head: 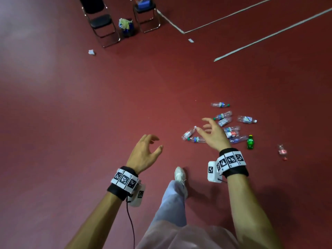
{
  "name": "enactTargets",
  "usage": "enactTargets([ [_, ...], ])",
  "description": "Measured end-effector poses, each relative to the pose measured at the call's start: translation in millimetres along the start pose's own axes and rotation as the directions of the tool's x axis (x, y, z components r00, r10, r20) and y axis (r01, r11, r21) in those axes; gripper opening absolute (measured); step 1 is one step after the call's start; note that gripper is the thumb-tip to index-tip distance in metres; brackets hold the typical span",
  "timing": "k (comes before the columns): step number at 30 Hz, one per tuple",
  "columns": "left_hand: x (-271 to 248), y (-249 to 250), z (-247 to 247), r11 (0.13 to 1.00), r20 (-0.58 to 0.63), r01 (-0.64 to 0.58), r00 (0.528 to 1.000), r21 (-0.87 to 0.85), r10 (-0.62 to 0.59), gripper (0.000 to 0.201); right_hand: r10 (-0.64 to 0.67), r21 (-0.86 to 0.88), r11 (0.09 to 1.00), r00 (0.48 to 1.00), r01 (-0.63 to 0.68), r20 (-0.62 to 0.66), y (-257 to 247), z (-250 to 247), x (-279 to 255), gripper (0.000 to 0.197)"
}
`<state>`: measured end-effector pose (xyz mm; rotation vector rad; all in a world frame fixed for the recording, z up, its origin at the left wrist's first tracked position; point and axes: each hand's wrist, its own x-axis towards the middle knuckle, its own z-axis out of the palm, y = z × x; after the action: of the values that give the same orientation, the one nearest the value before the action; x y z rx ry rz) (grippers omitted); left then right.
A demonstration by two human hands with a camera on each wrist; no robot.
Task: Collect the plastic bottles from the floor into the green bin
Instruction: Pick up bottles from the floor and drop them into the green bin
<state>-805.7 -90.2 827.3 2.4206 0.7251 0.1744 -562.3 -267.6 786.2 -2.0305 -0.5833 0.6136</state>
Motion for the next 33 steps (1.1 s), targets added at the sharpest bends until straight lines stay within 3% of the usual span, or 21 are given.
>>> enactTargets([
  [7,235.2,20.1,31.7,0.988,0.182,-0.155,0.971,-0.003,0.153,0.040,0.155,-0.021,0.987,0.978,-0.160,-0.138,28.7,-79.9,123.8,0.047],
  [10,333.0,52.1,48.2,0.962,0.267,-0.273,0.928,0.019,0.258,0.040,0.239,0.012,0.970,0.938,-0.244,-0.252,48.6,-119.0,150.6,0.049],
  [15,450.7,115.7,89.9,0.884,0.417,-0.456,0.826,0.100,0.379,0.042,0.391,0.033,0.917,0.876,-0.399,-0.282,92.8,-173.3,166.1,0.060],
  [18,500.0,154.4,126.2,0.838,0.502,-0.525,0.770,0.149,0.394,0.046,0.479,0.022,0.868,0.825,-0.496,-0.299,127.6,-206.5,177.0,0.054],
  [21,538.1,188.2,172.6,0.792,0.570,-0.581,0.721,0.187,0.394,0.049,0.580,0.065,0.808,0.770,-0.586,-0.267,174.2,-244.8,192.5,0.064],
  [25,578.1,228.3,243.1,0.778,0.641,-0.581,0.696,0.238,0.324,0.047,0.659,0.050,0.742,0.715,-0.668,-0.231,239.8,-300.9,218.1,0.071],
  [30,623.0,273.8,347.3,0.757,0.705,-0.553,0.687,0.350,0.176,0.049,0.703,0.048,0.702,0.681,-0.711,-0.203,328.3,-380.2,258.4,0.061],
  [33,641.0,296.5,418.5,0.667,0.761,-0.612,0.640,0.425,0.103,0.059,0.702,-0.064,0.696,0.697,-0.715,-0.149,385.3,-417.4,272.9,0.059],
])
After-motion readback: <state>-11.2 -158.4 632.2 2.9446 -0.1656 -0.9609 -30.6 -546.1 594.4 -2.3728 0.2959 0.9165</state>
